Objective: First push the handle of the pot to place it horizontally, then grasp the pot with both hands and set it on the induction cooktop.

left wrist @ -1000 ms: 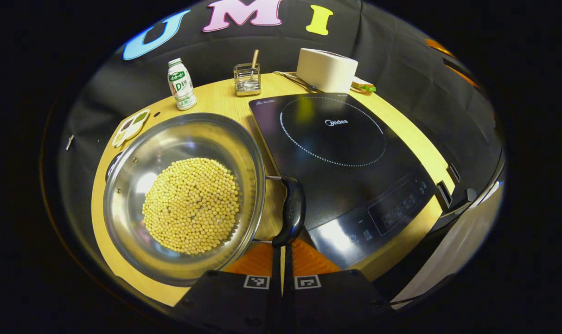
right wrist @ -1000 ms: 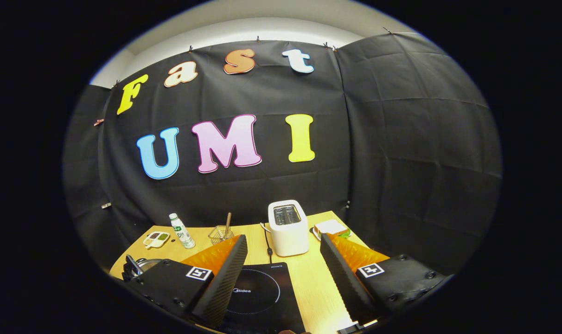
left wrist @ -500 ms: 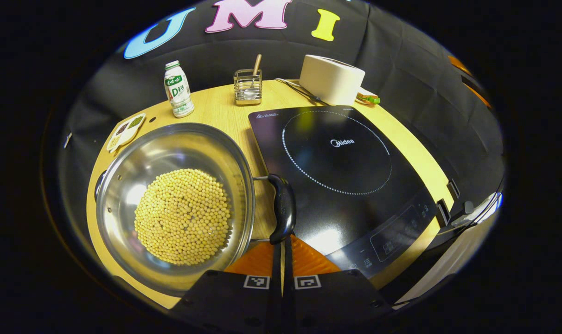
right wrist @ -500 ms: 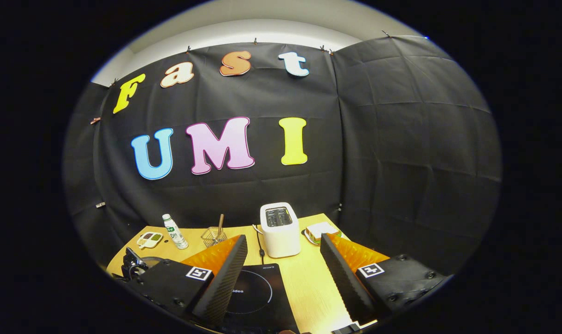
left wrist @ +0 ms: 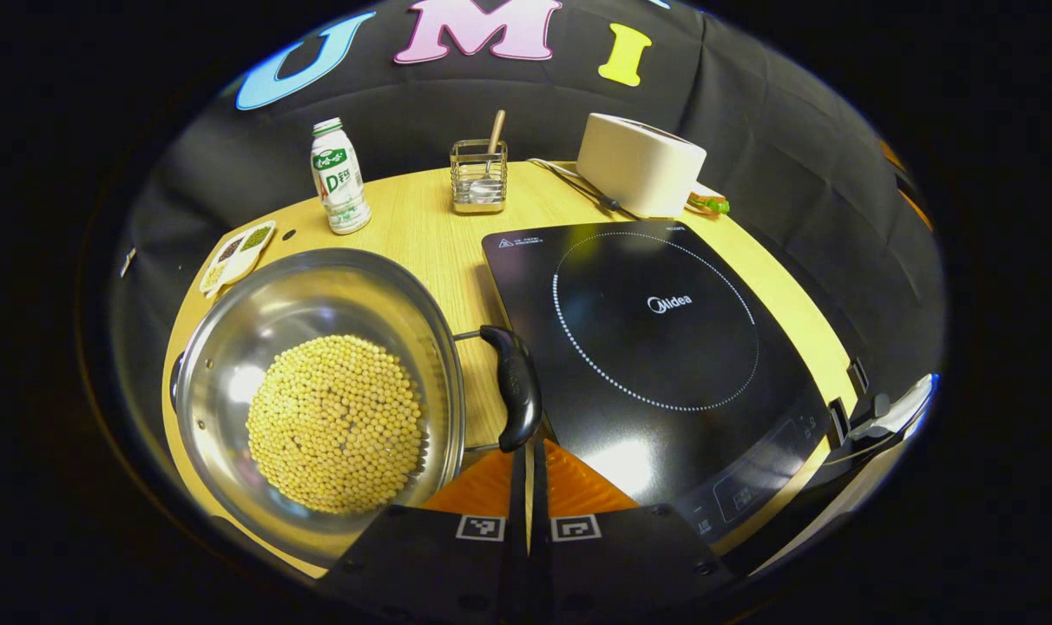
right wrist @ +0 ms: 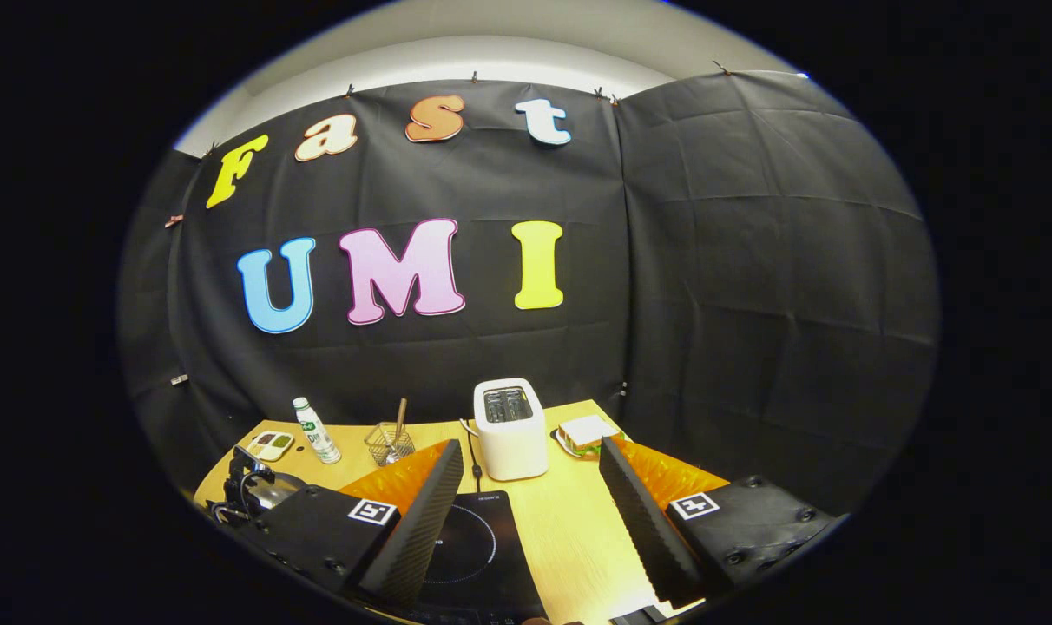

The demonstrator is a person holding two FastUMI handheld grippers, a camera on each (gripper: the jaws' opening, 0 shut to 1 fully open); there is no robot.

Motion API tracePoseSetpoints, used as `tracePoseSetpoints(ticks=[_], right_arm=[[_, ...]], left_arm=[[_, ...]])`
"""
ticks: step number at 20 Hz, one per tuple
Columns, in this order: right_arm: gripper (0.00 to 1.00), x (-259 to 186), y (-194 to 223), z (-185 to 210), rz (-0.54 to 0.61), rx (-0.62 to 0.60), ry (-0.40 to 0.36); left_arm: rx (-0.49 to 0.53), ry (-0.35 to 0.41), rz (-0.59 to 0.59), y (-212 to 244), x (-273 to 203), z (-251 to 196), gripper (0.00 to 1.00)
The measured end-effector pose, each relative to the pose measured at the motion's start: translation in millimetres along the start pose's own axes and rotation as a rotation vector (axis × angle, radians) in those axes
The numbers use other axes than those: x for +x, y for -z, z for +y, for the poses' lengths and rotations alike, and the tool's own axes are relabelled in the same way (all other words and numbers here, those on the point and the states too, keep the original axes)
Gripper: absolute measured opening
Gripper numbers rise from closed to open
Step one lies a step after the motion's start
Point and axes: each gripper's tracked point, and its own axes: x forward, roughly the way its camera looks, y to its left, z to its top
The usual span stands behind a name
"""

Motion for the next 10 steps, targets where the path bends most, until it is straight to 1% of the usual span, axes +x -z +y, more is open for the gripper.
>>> tracePoseSetpoints(ticks=[5,7,8,9,10], right_arm=[[0.98,-1.9,1.3,-3.9,0.005,-0.007,0.002],[0.98,-1.6,1.6,-4.3,0.009,-0.01,-0.005],[0.98,-1.4,2.4,-4.5,0.011,-0.011,-0.009],[0.98,-0.8,2.3,-4.4,0.012,-0.012,-0.015],[0.98,-0.4,1.8,-4.4,0.013,-0.012,-0.022]], left_arm=[[0.018,-0.008,-0.01,-11.1,7.9,4.6,0.05],[0.026,-0.013,-0.016,-16.4,10.4,6.4,0.05],[0.029,-0.016,-0.023,-19.1,10.1,6.7,0.07],[0.025,-0.018,-0.03,-21.5,9.4,6.8,0.05],[0.016,-0.023,-0.034,-23.1,8.1,7.7,0.05]])
